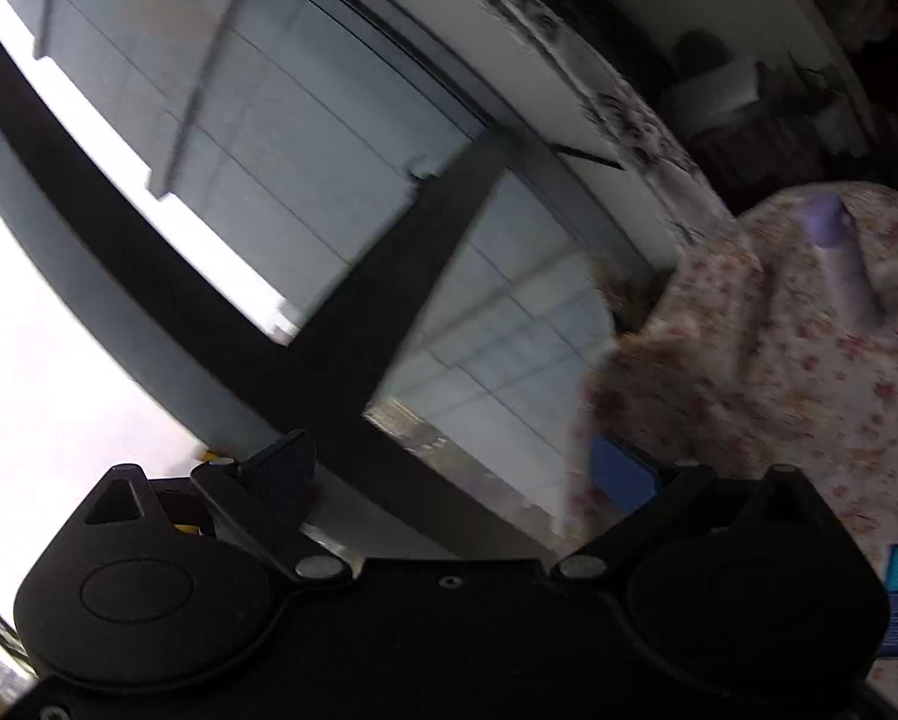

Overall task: Organize soft objects
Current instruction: 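Swing both open tools back over the bed toward the remaining items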

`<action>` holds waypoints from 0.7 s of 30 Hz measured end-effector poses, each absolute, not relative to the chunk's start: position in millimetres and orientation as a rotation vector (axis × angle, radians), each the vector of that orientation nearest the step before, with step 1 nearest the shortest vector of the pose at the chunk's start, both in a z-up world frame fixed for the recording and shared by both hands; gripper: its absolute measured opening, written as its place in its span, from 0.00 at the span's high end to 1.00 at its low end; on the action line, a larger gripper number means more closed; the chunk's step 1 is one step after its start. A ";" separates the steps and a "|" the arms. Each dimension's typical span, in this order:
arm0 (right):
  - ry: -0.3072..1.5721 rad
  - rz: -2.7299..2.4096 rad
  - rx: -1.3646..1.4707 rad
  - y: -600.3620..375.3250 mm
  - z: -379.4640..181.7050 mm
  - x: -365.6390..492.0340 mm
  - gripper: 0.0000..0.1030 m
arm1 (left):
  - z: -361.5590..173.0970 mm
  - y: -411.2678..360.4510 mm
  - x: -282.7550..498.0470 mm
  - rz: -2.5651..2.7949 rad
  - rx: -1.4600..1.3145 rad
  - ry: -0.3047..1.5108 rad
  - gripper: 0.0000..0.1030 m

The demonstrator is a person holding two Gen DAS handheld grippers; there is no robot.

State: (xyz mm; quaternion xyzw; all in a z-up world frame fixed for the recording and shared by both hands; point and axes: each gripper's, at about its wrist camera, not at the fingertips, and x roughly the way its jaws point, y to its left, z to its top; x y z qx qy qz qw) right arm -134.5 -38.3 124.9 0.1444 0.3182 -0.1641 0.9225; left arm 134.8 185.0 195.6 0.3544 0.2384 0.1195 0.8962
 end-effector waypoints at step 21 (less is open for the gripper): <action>0.697 -0.327 0.078 -18.3 45.2 -47.7 0.19 | 41.4 121.1 200.0 -0.052 0.242 0.840 0.10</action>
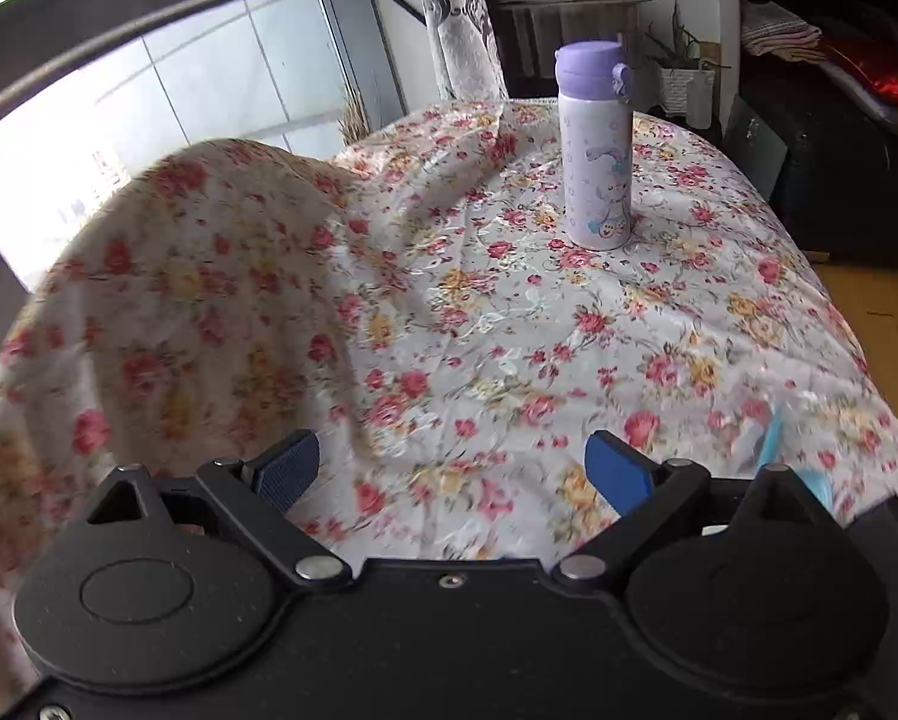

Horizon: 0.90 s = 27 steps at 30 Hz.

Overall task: Organize soft objects
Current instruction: 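Swing both open tools back over the bed toward the remaining items, then lower the right tool onto the light-blue mask and close on it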

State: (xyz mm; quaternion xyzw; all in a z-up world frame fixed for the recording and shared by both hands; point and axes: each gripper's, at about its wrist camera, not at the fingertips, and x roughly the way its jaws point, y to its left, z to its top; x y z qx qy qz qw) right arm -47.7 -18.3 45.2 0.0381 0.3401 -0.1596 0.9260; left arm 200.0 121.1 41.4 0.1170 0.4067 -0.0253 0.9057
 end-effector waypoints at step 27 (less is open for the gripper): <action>0.891 -0.013 -0.162 16.3 -11.8 126.3 0.25 | -30.2 144.3 276.4 -0.039 0.172 0.940 0.10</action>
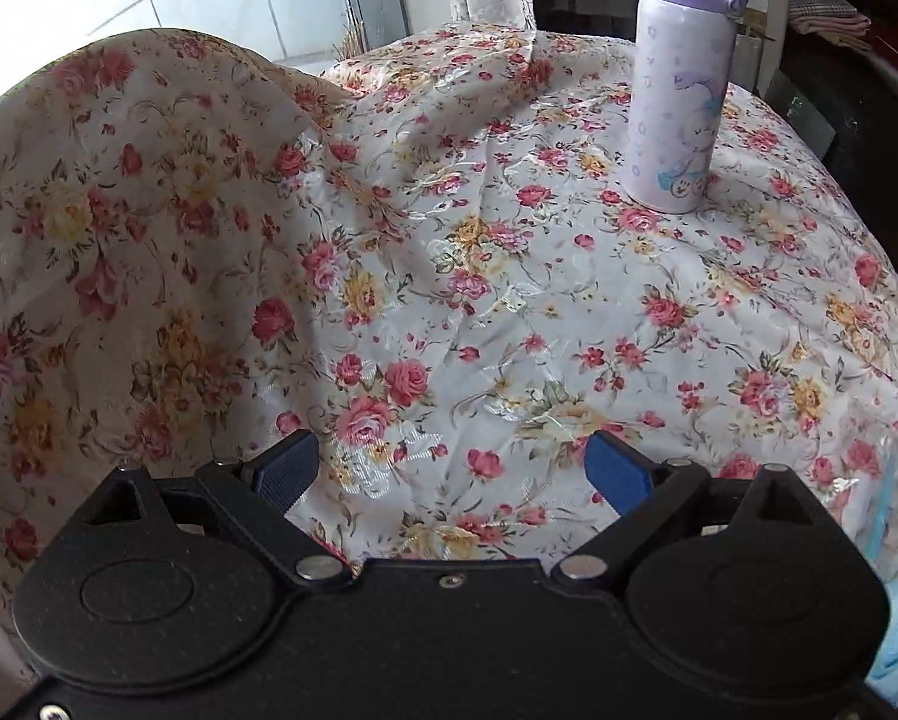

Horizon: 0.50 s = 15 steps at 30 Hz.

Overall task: Organize soft objects
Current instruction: 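Lower the right tool onto the light-blue mask and close on it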

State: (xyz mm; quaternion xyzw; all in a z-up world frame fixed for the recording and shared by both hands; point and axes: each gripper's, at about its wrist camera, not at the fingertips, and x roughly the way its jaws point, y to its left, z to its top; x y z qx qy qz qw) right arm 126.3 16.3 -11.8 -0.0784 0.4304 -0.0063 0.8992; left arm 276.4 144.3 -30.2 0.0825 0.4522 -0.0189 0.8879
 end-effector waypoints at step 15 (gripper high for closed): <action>0.929 0.008 -0.094 12.1 -15.8 137.1 0.61 | -35.0 148.0 279.6 -0.037 0.137 0.971 0.10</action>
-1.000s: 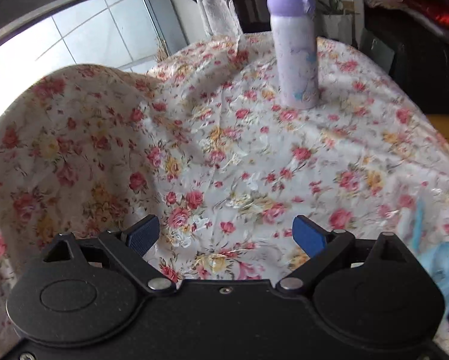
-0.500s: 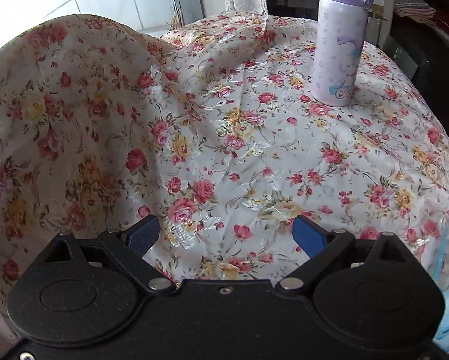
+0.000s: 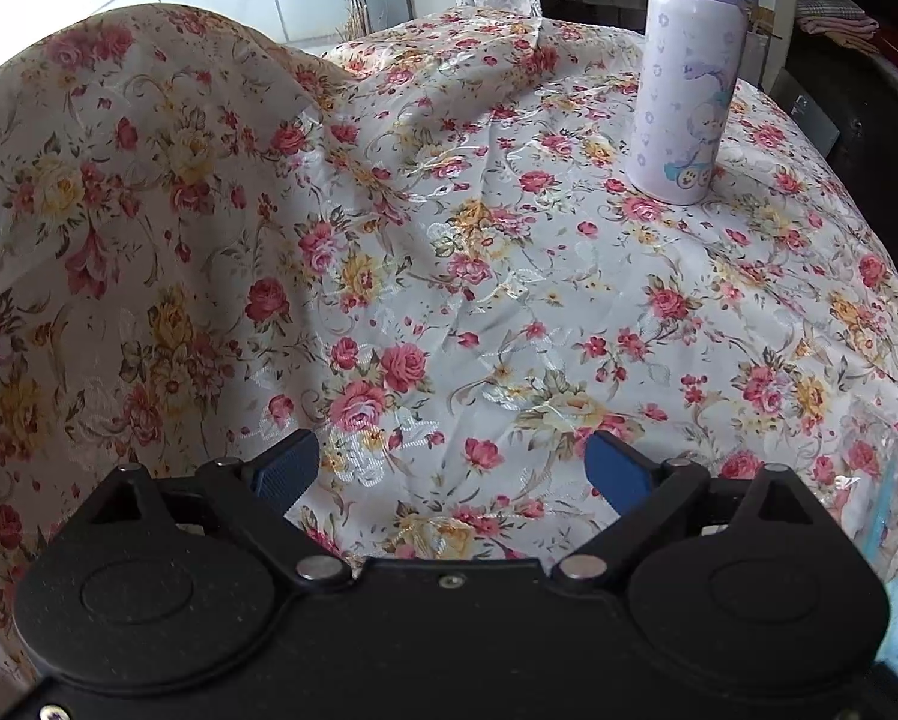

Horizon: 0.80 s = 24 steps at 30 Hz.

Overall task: Organize soft objects
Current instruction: 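Lower the right tool onto the light-blue mask and close on it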

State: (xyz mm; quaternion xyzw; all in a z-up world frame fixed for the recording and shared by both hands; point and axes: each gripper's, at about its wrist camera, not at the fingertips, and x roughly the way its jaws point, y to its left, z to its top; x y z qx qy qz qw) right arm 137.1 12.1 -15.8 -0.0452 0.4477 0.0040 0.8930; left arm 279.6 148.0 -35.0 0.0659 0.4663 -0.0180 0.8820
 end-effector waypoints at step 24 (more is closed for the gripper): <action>0.919 -0.089 -0.043 8.3 -13.1 142.9 0.62 | -32.7 150.3 277.0 -0.069 0.103 0.980 0.10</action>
